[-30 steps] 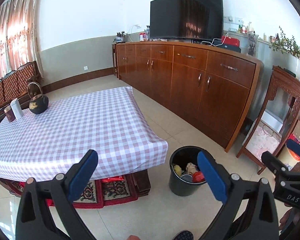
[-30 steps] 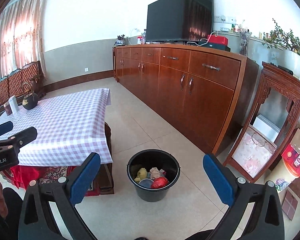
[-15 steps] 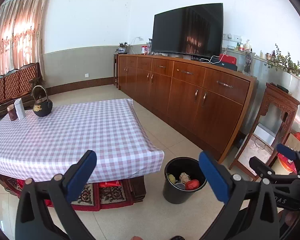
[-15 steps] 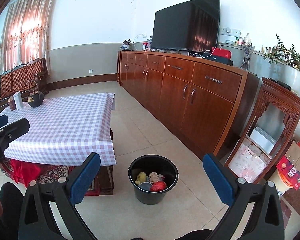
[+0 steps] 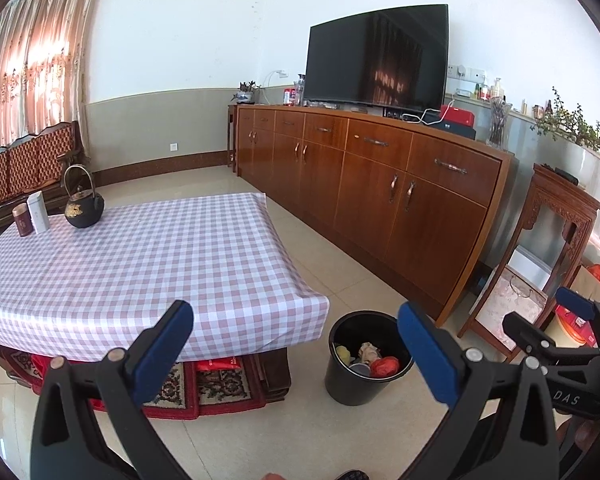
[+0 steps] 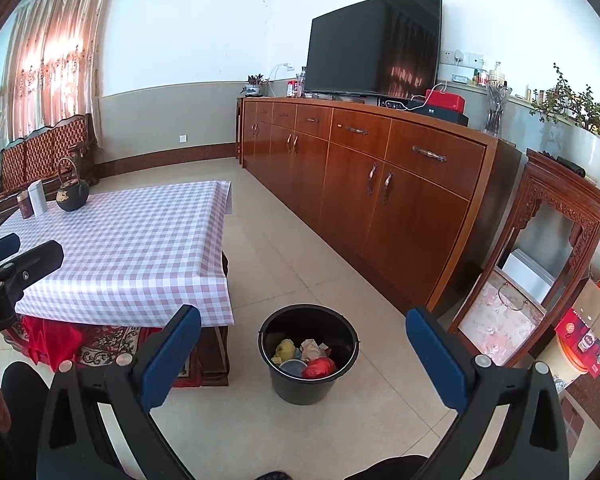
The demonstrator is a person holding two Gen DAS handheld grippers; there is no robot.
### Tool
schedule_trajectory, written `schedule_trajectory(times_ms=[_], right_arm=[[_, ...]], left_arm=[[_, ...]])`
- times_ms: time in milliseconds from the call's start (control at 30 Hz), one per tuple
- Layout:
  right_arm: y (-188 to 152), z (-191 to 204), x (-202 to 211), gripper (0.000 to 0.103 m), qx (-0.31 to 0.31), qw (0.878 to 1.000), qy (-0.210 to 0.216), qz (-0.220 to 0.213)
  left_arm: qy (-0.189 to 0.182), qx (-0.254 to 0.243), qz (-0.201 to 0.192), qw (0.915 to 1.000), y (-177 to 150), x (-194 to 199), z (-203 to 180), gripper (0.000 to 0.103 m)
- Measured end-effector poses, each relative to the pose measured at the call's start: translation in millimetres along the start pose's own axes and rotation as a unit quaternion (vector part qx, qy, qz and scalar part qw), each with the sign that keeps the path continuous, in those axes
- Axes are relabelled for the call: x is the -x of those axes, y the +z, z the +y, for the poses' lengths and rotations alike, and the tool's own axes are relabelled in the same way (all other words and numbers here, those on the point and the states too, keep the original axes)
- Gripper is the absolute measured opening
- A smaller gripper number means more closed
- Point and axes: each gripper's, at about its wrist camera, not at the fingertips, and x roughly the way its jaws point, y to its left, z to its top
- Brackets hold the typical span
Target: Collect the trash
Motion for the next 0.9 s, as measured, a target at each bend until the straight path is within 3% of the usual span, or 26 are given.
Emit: schedule_trajectory(times_ms=[900], right_arm=[[0.2,-2.8,0.4,0.103,-0.008,1.0,0.001,-0.002]], left_arm=[[-0.007,-0.009,0.008,0.9999,-0.3,-2.5,-3.1,0.102]])
